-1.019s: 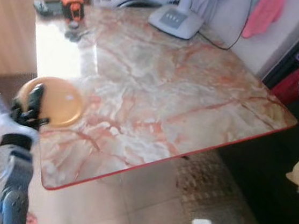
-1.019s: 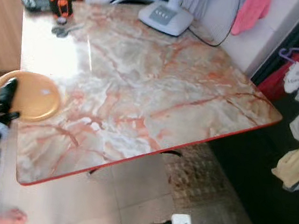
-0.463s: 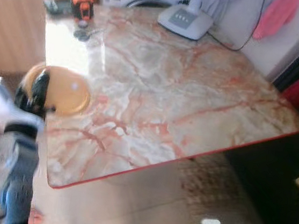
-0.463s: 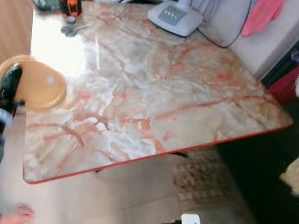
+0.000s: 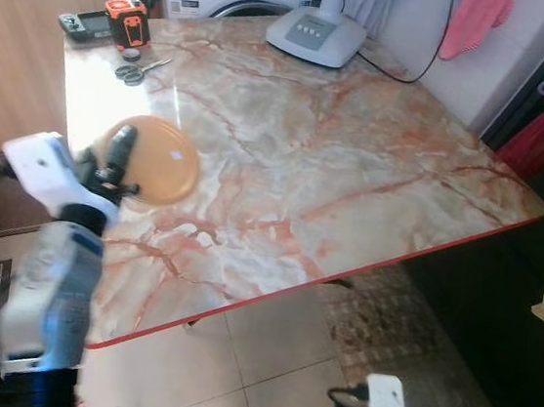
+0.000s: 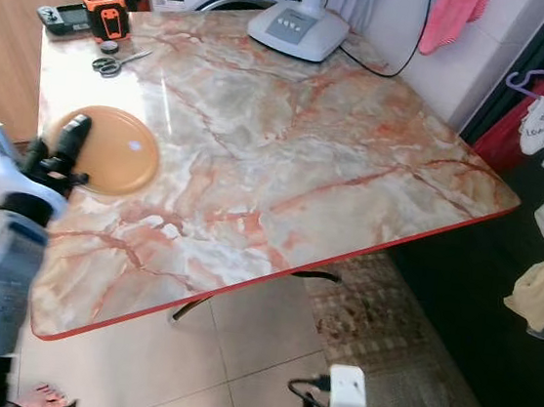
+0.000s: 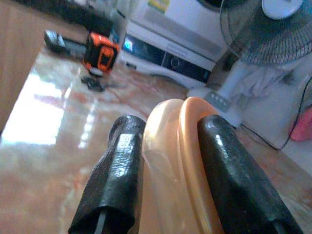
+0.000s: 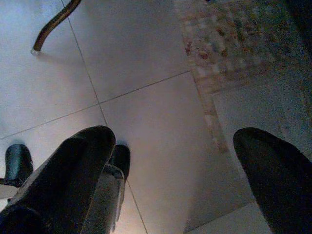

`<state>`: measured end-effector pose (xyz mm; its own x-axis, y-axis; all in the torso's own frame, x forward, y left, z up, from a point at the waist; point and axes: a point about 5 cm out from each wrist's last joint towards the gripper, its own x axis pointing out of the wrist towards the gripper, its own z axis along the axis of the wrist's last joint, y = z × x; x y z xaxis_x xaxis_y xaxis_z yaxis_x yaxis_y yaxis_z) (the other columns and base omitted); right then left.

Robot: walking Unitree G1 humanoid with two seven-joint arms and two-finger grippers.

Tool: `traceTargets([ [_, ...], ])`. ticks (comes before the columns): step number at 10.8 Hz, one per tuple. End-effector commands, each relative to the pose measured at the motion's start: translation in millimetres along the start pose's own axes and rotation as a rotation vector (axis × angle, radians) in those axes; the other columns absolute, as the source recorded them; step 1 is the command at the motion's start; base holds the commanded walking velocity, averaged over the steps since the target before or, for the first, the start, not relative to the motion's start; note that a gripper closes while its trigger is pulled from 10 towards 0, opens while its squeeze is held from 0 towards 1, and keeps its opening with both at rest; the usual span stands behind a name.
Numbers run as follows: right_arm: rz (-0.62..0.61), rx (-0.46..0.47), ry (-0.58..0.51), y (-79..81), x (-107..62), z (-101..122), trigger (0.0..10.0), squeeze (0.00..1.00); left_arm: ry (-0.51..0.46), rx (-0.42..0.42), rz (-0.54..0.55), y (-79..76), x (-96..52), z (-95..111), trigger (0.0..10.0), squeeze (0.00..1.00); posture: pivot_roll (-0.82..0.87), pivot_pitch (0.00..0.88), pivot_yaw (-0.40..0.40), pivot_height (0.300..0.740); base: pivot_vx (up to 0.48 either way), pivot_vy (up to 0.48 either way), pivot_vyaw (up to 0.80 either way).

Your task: Restocking fridge

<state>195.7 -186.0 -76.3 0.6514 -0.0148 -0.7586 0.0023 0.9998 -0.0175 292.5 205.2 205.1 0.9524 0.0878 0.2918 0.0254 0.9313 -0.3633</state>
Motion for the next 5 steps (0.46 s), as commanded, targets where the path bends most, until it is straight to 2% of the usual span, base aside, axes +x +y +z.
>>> traceTargets([
  [1,-0.014,0.009,0.023,-1.7,-0.4,-3,10.0,0.0,-0.022,0.005,-0.018,-6.2,2.6,1,10.0,0.0,-0.08,0.089,-0.09,0.74,0.0,0.0,0.0],
  [2,-0.033,0.037,0.011,-1.1,1.9,5,10.0,0.0,-0.02,-0.03,-0.045,-14.6,9.8,-3,10.0,0.0,-0.08,0.083,-0.077,0.74,0.0,0.0,0.0],
  [3,-0.036,0.049,-0.01,-1.0,4.0,14,10.0,0.0,-0.008,-0.026,-0.073,-19.5,17.9,-7,10.0,0.0,-0.1,0.073,-0.062,0.74,0.0,0.0,0.0],
  [5,-0.041,0.056,-0.02,-1.2,5.2,20,10.0,0.0,-0.013,-0.005,-0.065,-14.0,20.2,-6,10.0,0.0,-0.1,0.074,-0.057,0.74,0.0,0.0,0.0],
])
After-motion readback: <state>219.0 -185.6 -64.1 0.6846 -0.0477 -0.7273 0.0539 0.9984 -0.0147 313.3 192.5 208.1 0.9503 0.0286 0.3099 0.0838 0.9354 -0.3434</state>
